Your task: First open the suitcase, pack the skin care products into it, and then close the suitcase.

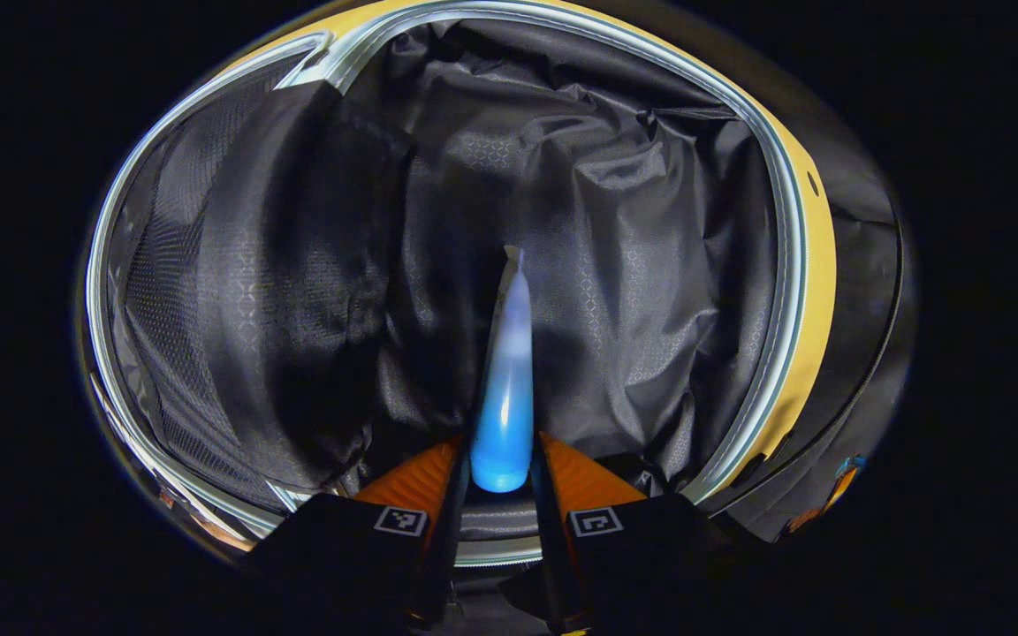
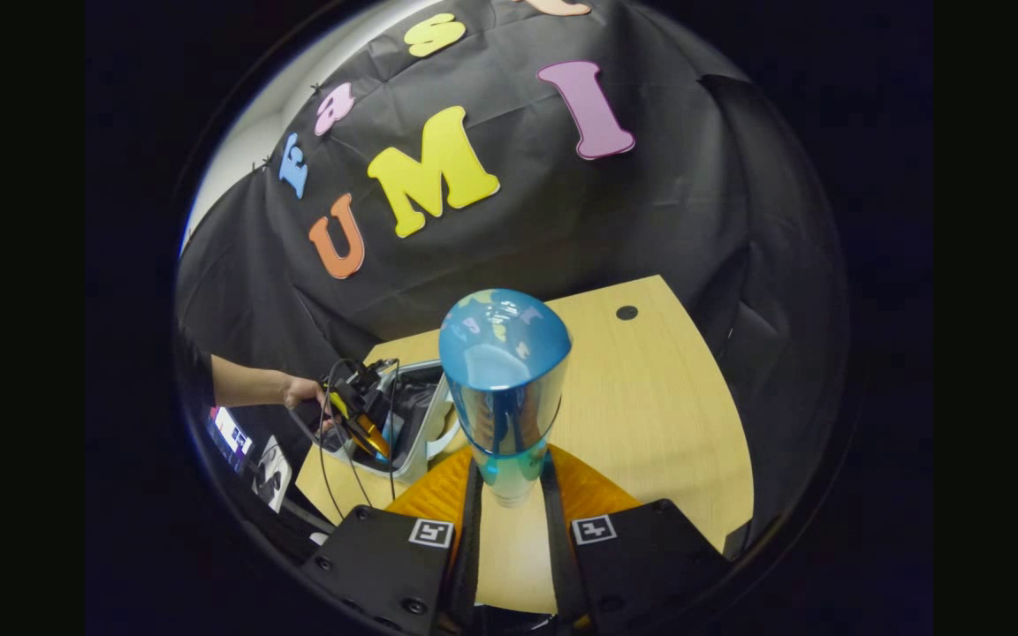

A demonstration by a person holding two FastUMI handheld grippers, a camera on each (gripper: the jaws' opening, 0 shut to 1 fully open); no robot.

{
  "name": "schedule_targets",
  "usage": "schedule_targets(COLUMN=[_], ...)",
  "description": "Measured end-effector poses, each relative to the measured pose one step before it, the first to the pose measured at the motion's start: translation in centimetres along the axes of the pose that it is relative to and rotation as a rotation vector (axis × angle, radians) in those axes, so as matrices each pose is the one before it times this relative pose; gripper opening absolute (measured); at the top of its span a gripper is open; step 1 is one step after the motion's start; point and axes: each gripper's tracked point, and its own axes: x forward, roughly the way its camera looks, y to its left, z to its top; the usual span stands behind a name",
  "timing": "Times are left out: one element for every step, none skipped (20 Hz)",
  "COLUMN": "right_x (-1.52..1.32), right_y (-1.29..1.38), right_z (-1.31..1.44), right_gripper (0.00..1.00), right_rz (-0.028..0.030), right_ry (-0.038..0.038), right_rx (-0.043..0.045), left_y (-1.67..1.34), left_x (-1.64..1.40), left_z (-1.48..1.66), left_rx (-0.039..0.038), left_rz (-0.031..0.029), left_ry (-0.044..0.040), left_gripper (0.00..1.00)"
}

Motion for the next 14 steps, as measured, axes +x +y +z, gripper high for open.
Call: schedule_targets(right_x=[0.194,0.191,0.239,0.333,0.562,1.019,1.148,1.327,1.758,1.854,2.095,1.97,2.149,2.143], right_y=[0.437,0.665,0.718,0.89,1.163,1.389,1.528,1.613,1.787,1.731,1.366,1.427,1.321,1.115], right_z=[-0.086,-0.047,-0.085,-0.218,-0.062,-0.108,0.035,0.222,0.324,0.663,0.725,0.65,0.623,0.614], right_gripper=[0.32,0.32,0.32,0.32,0.32,0.32,0.32,0.32,0.32,0.32,0.32,0.32,0.32,0.32], right_rz=[0.00589,0.01305,0.0149,0.01644,0.02402,0.02806,0.03069,0.03547,0.03819,0.03136,0.0128,0.01543,0.01422,0.01864], right_ry=[0.0059,0.007,0.01084,0.01685,0.01928,0.02624,0.03254,0.03682,0.03904,0.03218,0.02932,0.03475,0.03177,0.03499], right_rx=[-0.00829,-0.01227,-0.01669,-0.02206,-0.0183,-0.0139,-0.01078,-0.0088,-0.0107,-0.02227,-0.03491,-0.04231,-0.03811,-0.01971], left_y=[0.094,-0.082,0.07,-0.257,-0.212,-0.489,-0.369,0.114,-0.233,-0.716,-0.841,-0.752,-0.336,0.029], left_x=[0.122,-0.1,-0.08,-0.369,-0.63,-0.693,-0.789,-1.035,-1.133,-1.451,-1.412,-1.557,-1.502,-1.809], left_z=[-0.157,-0.011,-0.13,0.064,0.137,0.13,-0.201,0.034,0.082,-0.078,-0.26,-0.295,-0.235,-0.06], left_rx=[-0.00963,-0.00676,-0.00445,0.00175,0.00712,0.01128,0.02309,0.01621,-0.00191,-0.01843,-0.02366,-0.02475,-0.00403,0.01207], left_rz=[-0.00745,-0.01199,-0.00702,-0.01277,-0.00874,-0.01756,-0.017,0.00566,-0.00815,-0.03341,-0.04383,-0.03453,-0.01333,0.01174], left_ry=[-0.00553,-0.01246,-0.0108,-0.02089,-0.03254,-0.03898,-0.03953,-0.05427,-0.07064,-0.07244,-0.07596,-0.07479,-0.0858,-0.0964], left_gripper=[0.47,0.57,0.6,0.58,0.7,0.84,0.82,0.93,0.96,0.97,0.97,0.97,0.97,0.97])
